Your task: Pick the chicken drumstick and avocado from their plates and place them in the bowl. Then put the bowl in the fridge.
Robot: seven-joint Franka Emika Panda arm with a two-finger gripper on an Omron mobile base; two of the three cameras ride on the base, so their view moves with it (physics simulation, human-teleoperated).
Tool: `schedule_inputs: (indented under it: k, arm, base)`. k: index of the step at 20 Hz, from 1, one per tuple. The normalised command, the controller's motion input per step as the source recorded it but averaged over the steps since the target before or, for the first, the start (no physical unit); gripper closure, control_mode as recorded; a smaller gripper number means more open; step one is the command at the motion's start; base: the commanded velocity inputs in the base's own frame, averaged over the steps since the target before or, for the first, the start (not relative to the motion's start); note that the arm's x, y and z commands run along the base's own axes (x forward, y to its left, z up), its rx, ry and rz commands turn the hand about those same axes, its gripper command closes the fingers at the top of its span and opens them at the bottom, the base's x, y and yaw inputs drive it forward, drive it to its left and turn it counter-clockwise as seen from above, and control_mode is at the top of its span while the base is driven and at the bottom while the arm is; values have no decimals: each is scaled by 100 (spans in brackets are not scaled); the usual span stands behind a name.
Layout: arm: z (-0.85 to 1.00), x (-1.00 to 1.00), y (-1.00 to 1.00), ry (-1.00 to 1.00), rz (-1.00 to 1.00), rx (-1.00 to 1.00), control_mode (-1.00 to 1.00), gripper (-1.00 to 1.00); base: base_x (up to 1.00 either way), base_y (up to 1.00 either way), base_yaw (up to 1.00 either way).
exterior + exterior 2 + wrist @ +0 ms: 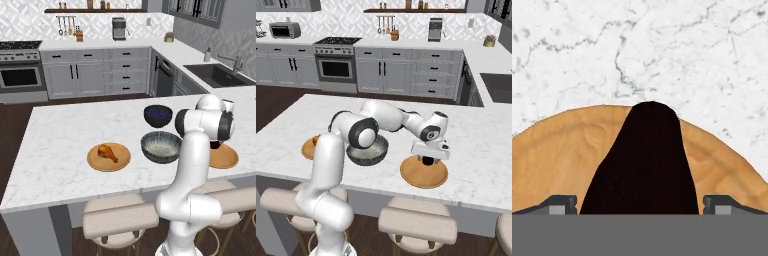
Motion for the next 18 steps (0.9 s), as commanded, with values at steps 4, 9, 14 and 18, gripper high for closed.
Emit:
schedule_inputs:
  k: [4,9,14,18]
  arm:
    - [0,-3,-4,0,4,4,-100,100]
    - [38,-33,20,-15,6,1,-100,100]
    - [78,-55,89,-21,4,0,-100,100]
    - [58,-53,100,-21,4,0,-100,100]
  base:
    - [0,0,0]
    - [0,0,0]
    - [0,0,0]
    - [0,0,0]
